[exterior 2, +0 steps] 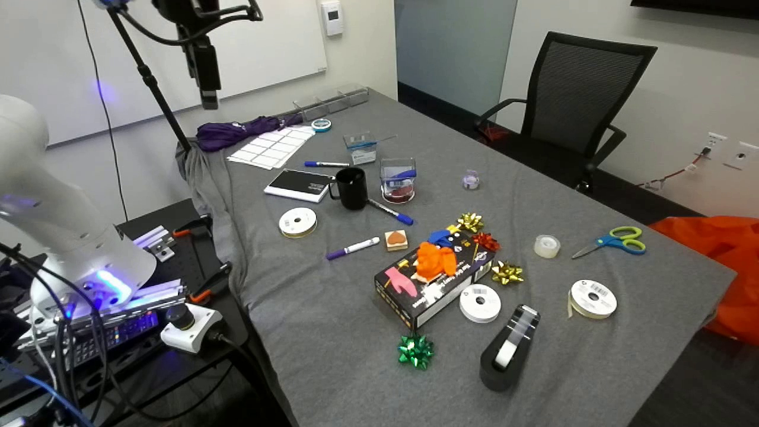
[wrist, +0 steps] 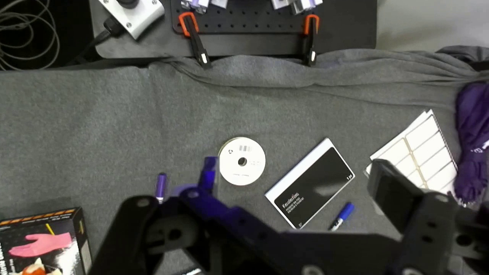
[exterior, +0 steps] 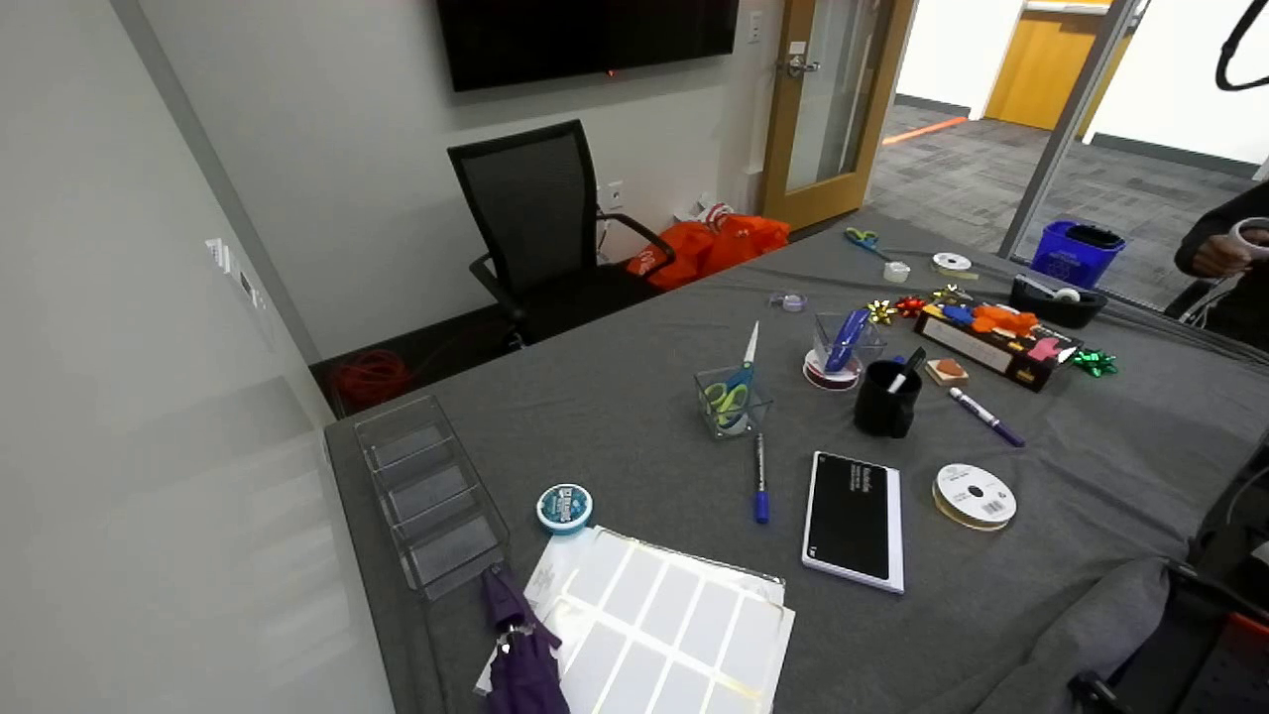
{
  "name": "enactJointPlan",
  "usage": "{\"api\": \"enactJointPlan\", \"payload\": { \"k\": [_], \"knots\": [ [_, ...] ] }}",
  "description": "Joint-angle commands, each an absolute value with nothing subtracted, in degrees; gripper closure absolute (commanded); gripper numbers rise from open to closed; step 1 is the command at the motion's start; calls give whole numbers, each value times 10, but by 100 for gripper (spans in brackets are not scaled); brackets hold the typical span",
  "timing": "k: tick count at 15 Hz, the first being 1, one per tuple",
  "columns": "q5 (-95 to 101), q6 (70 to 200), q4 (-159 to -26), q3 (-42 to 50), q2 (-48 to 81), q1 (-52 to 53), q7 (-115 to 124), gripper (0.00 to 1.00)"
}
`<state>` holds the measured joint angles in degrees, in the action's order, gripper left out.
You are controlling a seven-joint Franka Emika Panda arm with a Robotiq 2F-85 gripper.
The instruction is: Take the marker out of the cup
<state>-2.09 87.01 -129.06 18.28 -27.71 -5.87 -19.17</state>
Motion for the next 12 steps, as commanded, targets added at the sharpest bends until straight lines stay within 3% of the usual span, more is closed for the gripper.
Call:
{"api": "enactJointPlan", "payload": {
  "k": [1,12],
  "knots": [
    [-79,903,-1233,183,-183,-56,-196,0],
    [-235,1023,-1140,144,16,-68,-187,0]
  ]
}}
